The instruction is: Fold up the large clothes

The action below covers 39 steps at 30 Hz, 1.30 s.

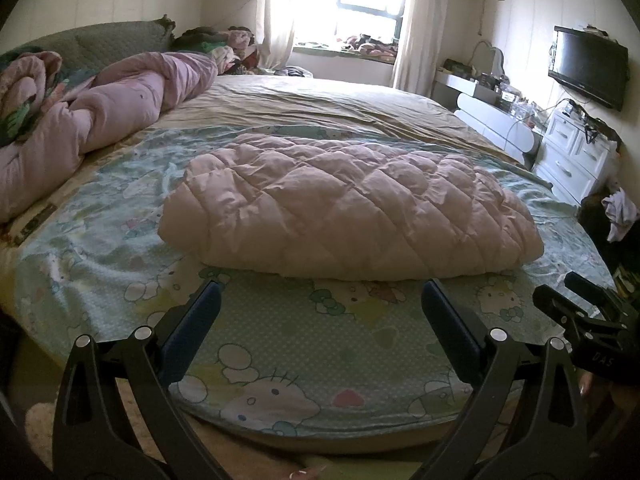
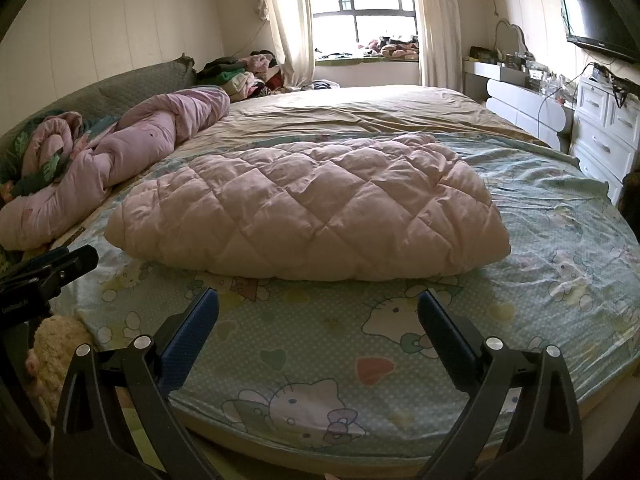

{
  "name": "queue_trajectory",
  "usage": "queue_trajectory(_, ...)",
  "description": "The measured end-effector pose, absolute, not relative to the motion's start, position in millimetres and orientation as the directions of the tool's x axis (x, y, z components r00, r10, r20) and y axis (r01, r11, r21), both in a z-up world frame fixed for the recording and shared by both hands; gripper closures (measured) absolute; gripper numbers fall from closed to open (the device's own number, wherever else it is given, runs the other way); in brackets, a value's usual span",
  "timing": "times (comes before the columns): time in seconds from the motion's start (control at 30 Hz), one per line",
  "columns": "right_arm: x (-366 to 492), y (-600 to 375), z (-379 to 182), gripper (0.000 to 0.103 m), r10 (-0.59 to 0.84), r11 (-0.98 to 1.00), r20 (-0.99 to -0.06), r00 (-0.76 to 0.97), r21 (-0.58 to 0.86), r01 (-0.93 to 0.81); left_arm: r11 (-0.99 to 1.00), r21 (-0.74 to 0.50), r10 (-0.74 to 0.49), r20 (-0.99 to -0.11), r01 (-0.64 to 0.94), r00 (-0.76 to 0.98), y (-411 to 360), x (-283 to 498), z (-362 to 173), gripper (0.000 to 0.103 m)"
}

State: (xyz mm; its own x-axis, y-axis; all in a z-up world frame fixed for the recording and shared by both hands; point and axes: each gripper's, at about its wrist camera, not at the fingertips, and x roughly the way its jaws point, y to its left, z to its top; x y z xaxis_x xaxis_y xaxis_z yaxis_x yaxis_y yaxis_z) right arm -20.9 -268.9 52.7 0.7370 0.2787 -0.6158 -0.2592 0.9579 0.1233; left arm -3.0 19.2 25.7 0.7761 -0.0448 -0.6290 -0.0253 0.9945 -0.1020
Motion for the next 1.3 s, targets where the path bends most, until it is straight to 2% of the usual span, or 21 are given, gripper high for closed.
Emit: queue_trajectory(1.3, -20.7, -267.9, 52.7, 0.004, 0.274, 0.959, -0.619, 0.736, 0.120, -0.256, 0.994, -0.105, -0.041, -0.634, -0.034, 0.772, 30.9, -8.9, 23.9, 0.009)
